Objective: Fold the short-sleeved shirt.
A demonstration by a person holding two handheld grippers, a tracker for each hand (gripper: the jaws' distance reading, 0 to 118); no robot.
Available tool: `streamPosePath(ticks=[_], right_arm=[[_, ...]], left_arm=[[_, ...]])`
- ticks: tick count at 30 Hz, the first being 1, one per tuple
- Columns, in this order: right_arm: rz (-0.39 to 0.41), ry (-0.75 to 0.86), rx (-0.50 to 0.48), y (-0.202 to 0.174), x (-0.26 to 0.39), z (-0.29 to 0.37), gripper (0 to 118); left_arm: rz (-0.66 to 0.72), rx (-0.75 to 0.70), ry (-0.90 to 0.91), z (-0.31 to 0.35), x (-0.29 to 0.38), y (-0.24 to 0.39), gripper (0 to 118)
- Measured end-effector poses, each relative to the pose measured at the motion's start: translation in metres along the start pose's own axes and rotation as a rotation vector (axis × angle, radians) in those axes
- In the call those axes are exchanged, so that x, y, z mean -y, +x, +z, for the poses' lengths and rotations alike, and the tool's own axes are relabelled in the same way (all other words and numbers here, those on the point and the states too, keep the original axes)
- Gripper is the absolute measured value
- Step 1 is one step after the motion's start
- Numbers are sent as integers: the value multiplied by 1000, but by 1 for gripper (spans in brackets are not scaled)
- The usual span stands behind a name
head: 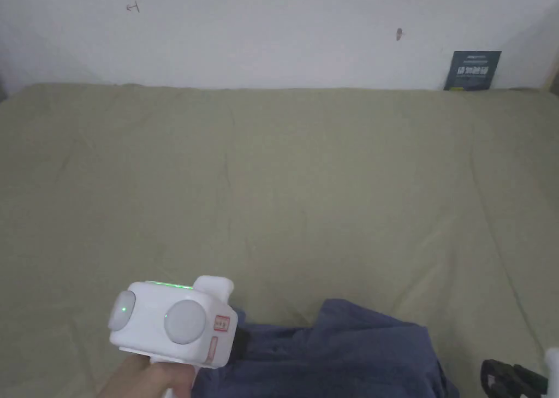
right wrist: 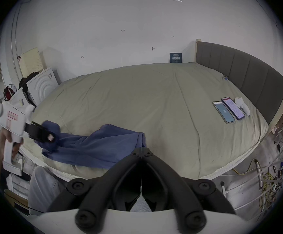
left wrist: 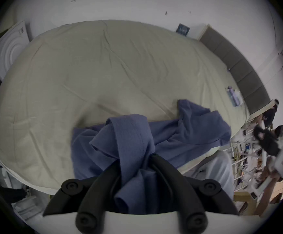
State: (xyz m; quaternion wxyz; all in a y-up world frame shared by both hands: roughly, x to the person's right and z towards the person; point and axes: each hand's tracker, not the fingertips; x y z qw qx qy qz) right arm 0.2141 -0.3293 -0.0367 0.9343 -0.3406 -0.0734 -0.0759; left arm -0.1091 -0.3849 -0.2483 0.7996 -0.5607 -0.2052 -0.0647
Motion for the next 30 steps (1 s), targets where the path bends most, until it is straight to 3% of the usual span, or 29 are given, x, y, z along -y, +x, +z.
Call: streamPosePath(ticks=[1,2,7,11,12,13,14,15,17,22,26,30], right_arm=[[-2,-2,0,1,1,0,0],[-5,-6,-1,2,1,-1,0],[-14,-15,-5,4,0,-1,0],[-23,-13,-24,3,-3,-1,0],[-25,-13,-28,2,-4,-1,0],[-28,-14,-31,2,-4,-1,0],[-33,-12,-36,1,-5,-2,0],[-36,-13,-41,1,-6,-3,0],[-40,-18,-47,0,-6,-6,0],[-54,-35,-64,-2,-4,-5,0],[-60,-46,-45,-1,-2,-4,0],[-72,-64,-41,1,-2,-7,0]], left_arm=[[3,-9,-4,-8,1,4,94],[2,18,-22,-15,2,10,118],[-9,77,-3,15,9,19,114],[106,179,59,50,18,-14,112],[139,218,87,62,23,-26,106],[156,237,116,70,26,-36,84],[182,213,134,73,29,-48,22],[244,181,180,73,34,-58,1],[222,172,160,64,32,-76,0],[366,309,112,11,24,-83,1],[422,494,29,-34,18,-40,1],[348,491,32,-65,18,-2,1]])
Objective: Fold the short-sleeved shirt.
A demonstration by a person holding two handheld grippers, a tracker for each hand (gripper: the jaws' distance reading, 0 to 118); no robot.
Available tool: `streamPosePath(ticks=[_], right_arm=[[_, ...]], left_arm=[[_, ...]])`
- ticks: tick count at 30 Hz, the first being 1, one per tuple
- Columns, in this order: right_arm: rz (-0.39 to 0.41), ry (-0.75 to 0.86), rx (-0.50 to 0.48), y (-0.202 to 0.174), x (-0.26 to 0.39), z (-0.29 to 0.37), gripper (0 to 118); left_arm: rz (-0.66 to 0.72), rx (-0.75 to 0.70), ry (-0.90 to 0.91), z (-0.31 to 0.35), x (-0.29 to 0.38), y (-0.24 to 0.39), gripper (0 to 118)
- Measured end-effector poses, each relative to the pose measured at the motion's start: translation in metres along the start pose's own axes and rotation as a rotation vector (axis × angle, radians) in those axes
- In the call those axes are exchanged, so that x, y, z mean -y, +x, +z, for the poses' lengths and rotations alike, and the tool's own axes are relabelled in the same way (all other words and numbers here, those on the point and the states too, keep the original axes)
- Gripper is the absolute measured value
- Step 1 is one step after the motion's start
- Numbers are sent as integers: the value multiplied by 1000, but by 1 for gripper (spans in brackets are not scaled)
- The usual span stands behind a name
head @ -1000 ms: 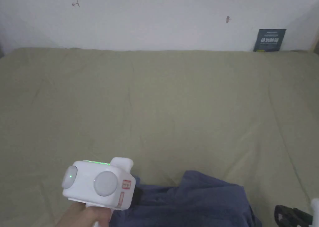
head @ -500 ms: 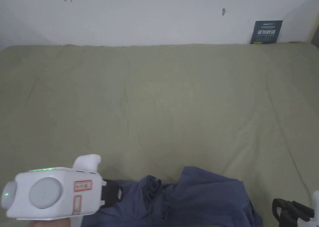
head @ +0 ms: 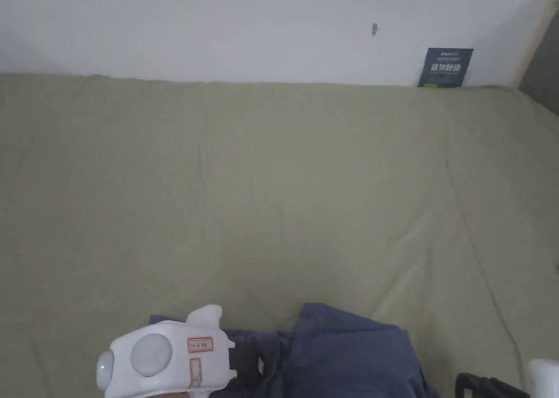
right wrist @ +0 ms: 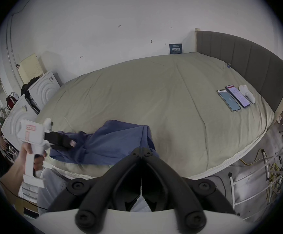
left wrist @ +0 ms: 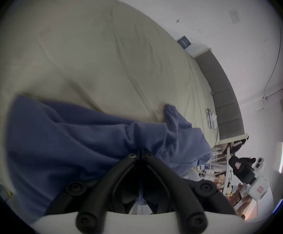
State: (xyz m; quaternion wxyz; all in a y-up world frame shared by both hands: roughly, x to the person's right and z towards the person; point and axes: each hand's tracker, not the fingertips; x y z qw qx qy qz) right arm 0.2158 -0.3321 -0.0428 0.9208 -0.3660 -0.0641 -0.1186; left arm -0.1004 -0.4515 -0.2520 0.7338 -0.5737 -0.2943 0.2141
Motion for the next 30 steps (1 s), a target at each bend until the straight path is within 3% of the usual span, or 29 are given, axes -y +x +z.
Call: streamPosePath(ticks=[4,10,15,17,18,19,20,21,27,28,30], right_arm=[[17,-5,0,-6,-4,-2,0],[43,4,-33,-26,-11,-9,0],[81,4,-59,-42,-14,-17,0],[90,0,-61,-45,-14,-20,0],[96,-5,-56,-47,-14,-21,0],[98,-10,-55,-48,-14,-21,0],[97,-14,-58,-48,-14,-22,0],[95,-16,-57,-47,-14,-22,0],[99,-34,-33,-47,-14,-22,0],[103,-37,-26,-47,-14,-22,0],[109,-41,-12,-45,-14,-21,0]], left_arm=[[5,16,0,21,-10,-5,1],[-55,10,155,134,-13,-29,1],[26,-236,180,182,0,-90,1],[45,-204,157,178,4,-104,4],[83,-154,141,174,4,-109,15],[106,-110,133,170,4,-115,50],[124,-23,101,160,0,-116,114],[144,52,54,147,-1,-118,117],[153,195,99,107,-30,-150,116],[159,252,97,109,-16,-125,116],[184,333,62,98,-16,-124,109]])
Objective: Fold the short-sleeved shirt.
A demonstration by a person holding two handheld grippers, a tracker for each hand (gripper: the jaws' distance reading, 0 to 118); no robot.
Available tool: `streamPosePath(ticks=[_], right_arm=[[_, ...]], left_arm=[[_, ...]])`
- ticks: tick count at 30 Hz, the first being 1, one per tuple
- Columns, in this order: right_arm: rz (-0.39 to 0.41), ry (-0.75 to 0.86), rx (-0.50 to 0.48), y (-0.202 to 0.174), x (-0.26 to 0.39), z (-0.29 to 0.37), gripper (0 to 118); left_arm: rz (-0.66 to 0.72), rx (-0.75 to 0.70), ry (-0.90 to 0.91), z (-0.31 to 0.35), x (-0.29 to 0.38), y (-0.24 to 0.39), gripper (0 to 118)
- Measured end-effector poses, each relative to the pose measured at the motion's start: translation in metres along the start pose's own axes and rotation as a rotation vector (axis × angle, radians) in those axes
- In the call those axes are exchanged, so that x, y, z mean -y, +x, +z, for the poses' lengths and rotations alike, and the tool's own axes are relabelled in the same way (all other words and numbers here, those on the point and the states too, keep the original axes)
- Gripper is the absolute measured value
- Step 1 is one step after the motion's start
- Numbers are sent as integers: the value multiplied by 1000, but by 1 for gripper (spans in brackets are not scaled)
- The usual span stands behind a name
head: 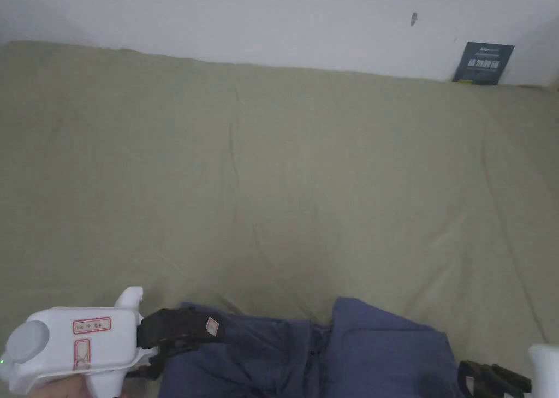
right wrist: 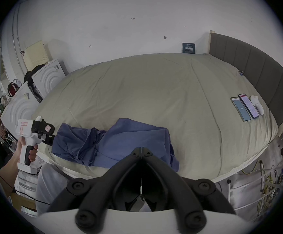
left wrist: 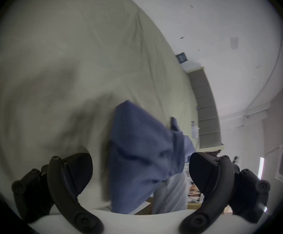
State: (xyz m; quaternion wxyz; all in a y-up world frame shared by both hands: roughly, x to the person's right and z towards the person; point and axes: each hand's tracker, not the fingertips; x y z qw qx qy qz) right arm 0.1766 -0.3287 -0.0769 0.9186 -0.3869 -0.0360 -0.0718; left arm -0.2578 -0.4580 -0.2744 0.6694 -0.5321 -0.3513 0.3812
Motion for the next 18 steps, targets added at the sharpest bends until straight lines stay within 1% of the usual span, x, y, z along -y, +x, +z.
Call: streamPosePath(ticks=[1,2,3,4,5,6,7,9,10,11,13,14,16,17,18], right_arm=[[-3,2,-1,1,0,1,0],[-9,1,-3,2,0,1,0],[-14,-1,-3,2,0,1,0],[-16,-1,-3,2,0,1,0],[-16,-1,-3,2,0,2,0],[-16,0,-2,2,1,3,0],[-15,3,-3,2,0,4,0],[-12,14,-8,3,0,8,0],[-14,17,-11,4,-1,9,0],[-13,20,-13,4,-2,10,0],[-10,35,-14,4,-3,12,0],[-13,39,-20,5,-3,13,0],[-13,50,-33,5,-4,15,0],[-10,53,-35,5,-4,15,0],[-6,55,-38,5,-4,15,0]], left_arm=[[-3,-7,-3,-3,3,1,95],[-35,-44,-5,-6,3,2,47],[-58,-127,2,-7,6,4,15],[-71,-206,-7,-10,8,3,15],[-190,-333,42,-3,6,-3,15],[-169,-260,53,2,-12,-25,15],[-153,-273,66,8,-14,-24,15],[-209,-323,106,27,-19,-20,15],[-208,-331,119,26,10,12,15],[-200,-329,128,35,15,17,15],[-227,-369,183,56,25,31,15],[-228,-382,181,79,11,28,15],[-235,-446,228,106,15,40,15],[-128,-397,189,116,18,47,15],[-128,-452,216,126,16,53,15]])
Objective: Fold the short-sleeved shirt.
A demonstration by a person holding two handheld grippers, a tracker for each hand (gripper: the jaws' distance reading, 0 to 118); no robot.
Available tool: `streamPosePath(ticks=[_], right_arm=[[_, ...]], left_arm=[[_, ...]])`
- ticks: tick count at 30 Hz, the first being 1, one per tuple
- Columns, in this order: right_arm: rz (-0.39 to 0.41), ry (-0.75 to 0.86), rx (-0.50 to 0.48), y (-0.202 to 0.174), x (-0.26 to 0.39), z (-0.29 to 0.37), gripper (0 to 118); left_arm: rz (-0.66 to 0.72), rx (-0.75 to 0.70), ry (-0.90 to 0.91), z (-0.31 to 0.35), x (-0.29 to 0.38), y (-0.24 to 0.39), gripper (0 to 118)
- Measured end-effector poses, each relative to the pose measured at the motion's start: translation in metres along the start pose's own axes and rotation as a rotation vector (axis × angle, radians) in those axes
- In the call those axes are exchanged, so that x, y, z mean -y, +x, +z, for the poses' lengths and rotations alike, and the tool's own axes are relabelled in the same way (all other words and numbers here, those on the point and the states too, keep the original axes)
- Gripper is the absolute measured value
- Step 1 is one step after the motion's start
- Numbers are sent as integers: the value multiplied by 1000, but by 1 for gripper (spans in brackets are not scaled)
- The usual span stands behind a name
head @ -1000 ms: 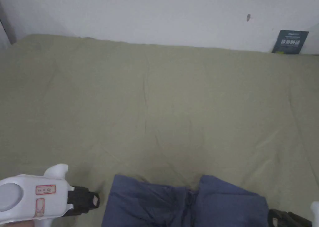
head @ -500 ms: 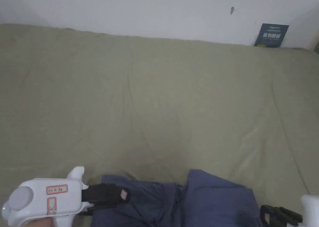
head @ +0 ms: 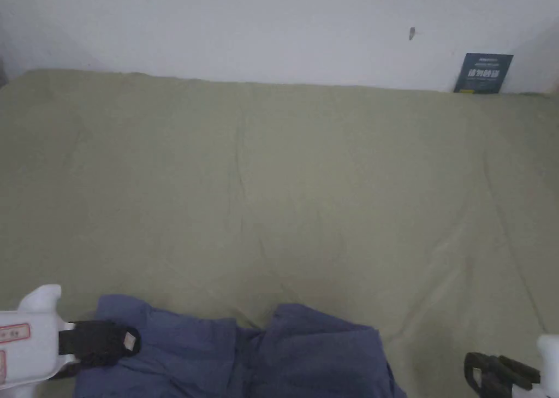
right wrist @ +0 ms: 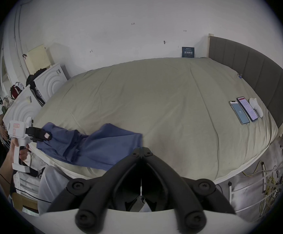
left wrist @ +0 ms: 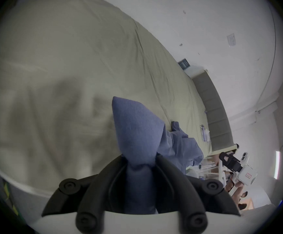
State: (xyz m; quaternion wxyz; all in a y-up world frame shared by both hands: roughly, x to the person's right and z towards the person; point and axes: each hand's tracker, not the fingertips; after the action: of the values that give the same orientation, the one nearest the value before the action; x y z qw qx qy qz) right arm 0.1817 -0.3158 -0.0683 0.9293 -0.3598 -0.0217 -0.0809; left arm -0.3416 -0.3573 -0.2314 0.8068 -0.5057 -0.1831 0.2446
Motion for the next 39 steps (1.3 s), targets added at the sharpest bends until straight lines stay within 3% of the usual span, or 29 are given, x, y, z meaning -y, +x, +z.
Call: streamPosePath(ticks=[4,10,15,24,25,27,28,32,34,35,36,37,38,39], right_arm=[[0,7,-22,0,2,0,0],[-12,16,-34,5,8,8,0],[-39,25,-18,20,11,13,0],[-87,13,0,41,19,17,0],[-90,10,3,42,20,16,0],[-97,3,14,44,21,17,0],[-101,1,16,46,21,18,0],[-104,3,25,48,21,18,0],[-101,3,25,48,20,17,0],[-101,3,24,46,20,16,0],[-101,3,21,45,20,15,0],[-101,3,12,43,20,13,0],[-104,-1,4,41,19,11,0],[-105,-2,-4,40,19,9,0]], left_arm=[[-81,-135,46,25,-7,35,15],[-289,-304,9,-2,1,131,15],[-449,-279,-87,-45,21,207,15],[-546,-317,-231,-187,67,248,16],[-513,-297,-236,-197,71,246,26],[-478,-211,-284,-208,70,242,99],[-448,-170,-315,-205,71,244,118],[-498,-177,-220,-152,54,247,115],[-461,-130,-155,-116,41,238,114],[-416,-79,-117,-95,36,229,107],[-385,-27,-86,-82,33,223,87],[-366,15,-62,-69,28,214,38],[-325,19,-28,-62,24,205,0],[-277,38,47,-62,20,197,0]])
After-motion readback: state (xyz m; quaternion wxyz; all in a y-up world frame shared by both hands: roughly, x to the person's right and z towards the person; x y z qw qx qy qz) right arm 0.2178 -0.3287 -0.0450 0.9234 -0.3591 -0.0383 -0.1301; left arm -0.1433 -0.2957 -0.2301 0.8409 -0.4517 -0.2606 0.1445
